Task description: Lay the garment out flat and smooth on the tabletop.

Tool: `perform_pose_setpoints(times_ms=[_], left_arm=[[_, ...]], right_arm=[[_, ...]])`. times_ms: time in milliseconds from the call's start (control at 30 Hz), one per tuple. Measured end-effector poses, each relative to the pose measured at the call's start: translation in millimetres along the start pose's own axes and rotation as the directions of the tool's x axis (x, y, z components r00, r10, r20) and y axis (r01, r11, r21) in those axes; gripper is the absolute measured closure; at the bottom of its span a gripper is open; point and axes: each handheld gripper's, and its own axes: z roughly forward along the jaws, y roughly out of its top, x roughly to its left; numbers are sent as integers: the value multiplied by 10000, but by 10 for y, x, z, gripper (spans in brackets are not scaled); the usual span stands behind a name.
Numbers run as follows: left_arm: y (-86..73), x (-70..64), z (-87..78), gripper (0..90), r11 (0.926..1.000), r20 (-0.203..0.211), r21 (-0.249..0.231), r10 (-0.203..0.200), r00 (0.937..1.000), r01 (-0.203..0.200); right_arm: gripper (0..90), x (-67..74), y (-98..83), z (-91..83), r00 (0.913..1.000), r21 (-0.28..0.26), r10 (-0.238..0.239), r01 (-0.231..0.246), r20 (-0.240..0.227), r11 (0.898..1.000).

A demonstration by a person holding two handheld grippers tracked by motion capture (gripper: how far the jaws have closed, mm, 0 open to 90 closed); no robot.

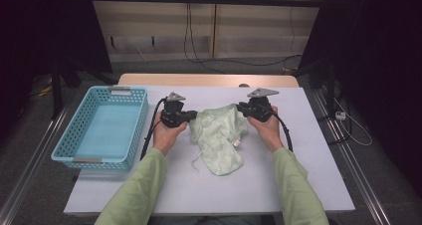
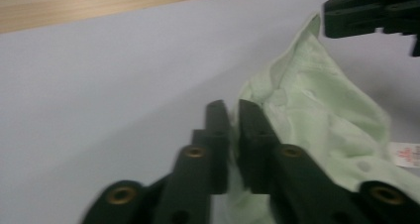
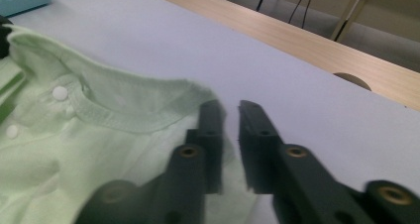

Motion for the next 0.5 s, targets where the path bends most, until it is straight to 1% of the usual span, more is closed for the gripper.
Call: perform_pose_setpoints(times_ms=[67, 100, 167, 200, 233, 300, 367, 400, 433, 500], left_arm=[[-23, 14, 11, 690, 9993, -171, 169, 323, 9993, -320], [-35, 14, 13, 643, 9994, -232, 190, 277, 9993, -272], [-43, 18, 12, 492, 9996, -281, 211, 190, 9994, -184], [-45, 13, 7, 480, 9996, -270, 135, 250, 9993, -246], [-44, 0, -3, 476, 9994, -155, 99, 333, 9993, -332], [-45, -34, -19, 463, 9992, -53, -64, 397, 9992, -398], [-43, -66, -30, 469, 9984, 60, -113, 560, 9984, -560], [-46, -81, -31, 475, 9983, 109, -149, 568, 9983, -567], [-52, -91, -30, 477, 9980, 163, -172, 610, 9980, -608], [-72, -120, -13, 481, 9974, 252, -127, 714, 9971, -711]], right_arm=[[690, -13, -21, -2, 9999, 71, 137, -137, 2, 9999], [671, -25, -34, -6, 9998, 154, 181, -181, 23, 9997], [671, -48, -69, -21, 9996, 261, 253, -256, 96, 9993], [661, -64, -87, -28, 9996, 316, 242, -246, 119, 9992], [657, -74, -103, -37, 9993, 391, 330, -337, 169, 9987], [661, -97, -138, -55, 9992, 474, 383, -388, 118, 9981], [670, -118, -178, -60, 9991, 584, 420, -425, 107, 9974], [671, -127, -199, -52, 9987, 698, 495, -499, 84, 9963], [675, -142, -237, -16, 9986, 931, 523, -532, 123, 9942], [677, -146, -247, 2, 9986, 984, 522, -531, 116, 9937]])
